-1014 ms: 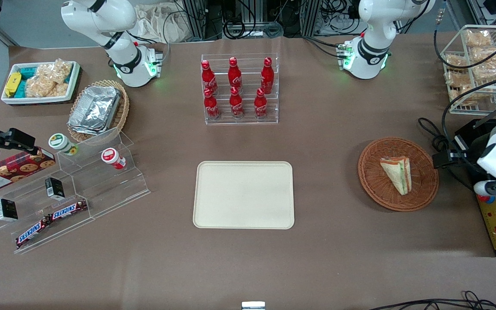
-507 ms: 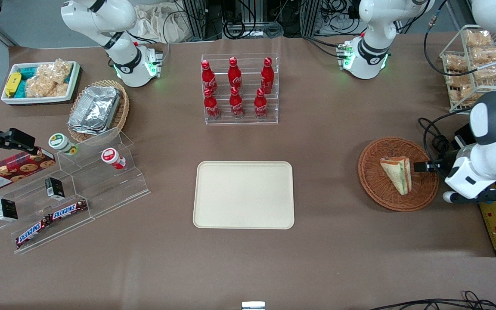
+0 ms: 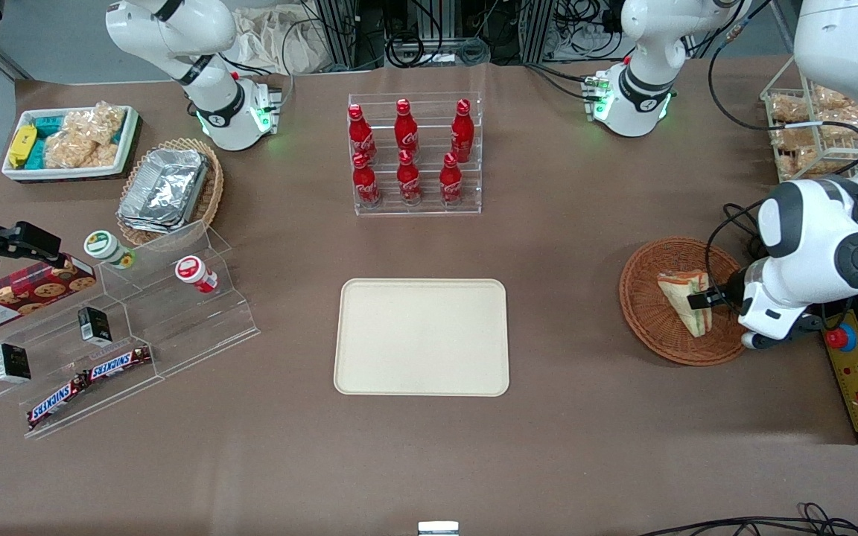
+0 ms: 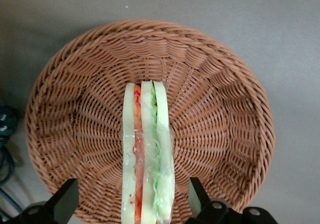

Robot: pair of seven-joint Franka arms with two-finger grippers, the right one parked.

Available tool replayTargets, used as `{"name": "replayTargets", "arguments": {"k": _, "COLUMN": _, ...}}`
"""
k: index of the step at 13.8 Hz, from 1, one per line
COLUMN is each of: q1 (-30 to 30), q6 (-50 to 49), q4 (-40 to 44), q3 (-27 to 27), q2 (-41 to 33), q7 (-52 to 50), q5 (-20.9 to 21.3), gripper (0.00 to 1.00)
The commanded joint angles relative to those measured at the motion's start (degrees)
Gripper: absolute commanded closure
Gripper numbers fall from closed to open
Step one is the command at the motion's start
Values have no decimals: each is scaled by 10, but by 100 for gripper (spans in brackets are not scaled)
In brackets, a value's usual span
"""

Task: Place sandwich from basket to tray
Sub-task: 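Lower the open left gripper over the wrapped sandwich in the basket, then close the left gripper on the sandwich and lift it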

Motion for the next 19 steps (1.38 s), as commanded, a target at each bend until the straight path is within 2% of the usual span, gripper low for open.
{"name": "replayTargets", "arguments": {"k": 1, "q1": 7, "q6": 53, "q4": -29, "q3": -5, "q2": -3, "q7": -36, "q5": -6, "gripper": 2}}
{"name": "replayTargets", "arguments": {"k": 5, "q1": 7, "q6": 135, "q4": -83, "q3": -5, "q2": 6, "q7": -51, "q5": -6, "gripper": 2}}
{"name": "replayTargets", "arguments": {"k": 6, "q1": 7, "q6": 141, "q4": -90, "q3": -5, "q2": 5, "q7": -51, "q5": -4, "gripper": 12}}
{"name": "replayTargets", "arguments": {"k": 7, "q1": 6, "q6": 138, "q4": -90, "q3": -6, "q2": 3, "q7": -51, "q5": -2, "gripper": 32}}
{"name": "replayTargets", "arguments": {"k": 8, "q1": 3, "q6": 130, "q4": -87, "q3": -7, "q2": -2, "q7": -50, "q5": -2, "gripper": 59}}
{"name": "replayTargets", "arguments": {"k": 10, "q1": 0, "q6": 105, "q4": -84, "q3": -11, "q2": -14, "q7": -50, "q5": -2, "gripper": 100}}
{"name": "replayTargets", "arguments": {"k": 12, "q1": -11, "q6": 36, "q4": -46, "q3": -14, "q2": -25, "q7": -49, "q5": -2, "gripper": 100}}
{"name": "replayTargets", "arguments": {"k": 16, "q1": -14, "q6": -213, "q4": 185, "q3": -54, "q2": -14, "q7": -56, "q5": -7, "gripper": 100}}
{"name": "replayTargets", "arguments": {"k": 19, "q1": -14, "q6": -253, "q4": 291, "q3": -94, "q2": -18, "q7": -56, "q5": -7, "gripper": 100}}
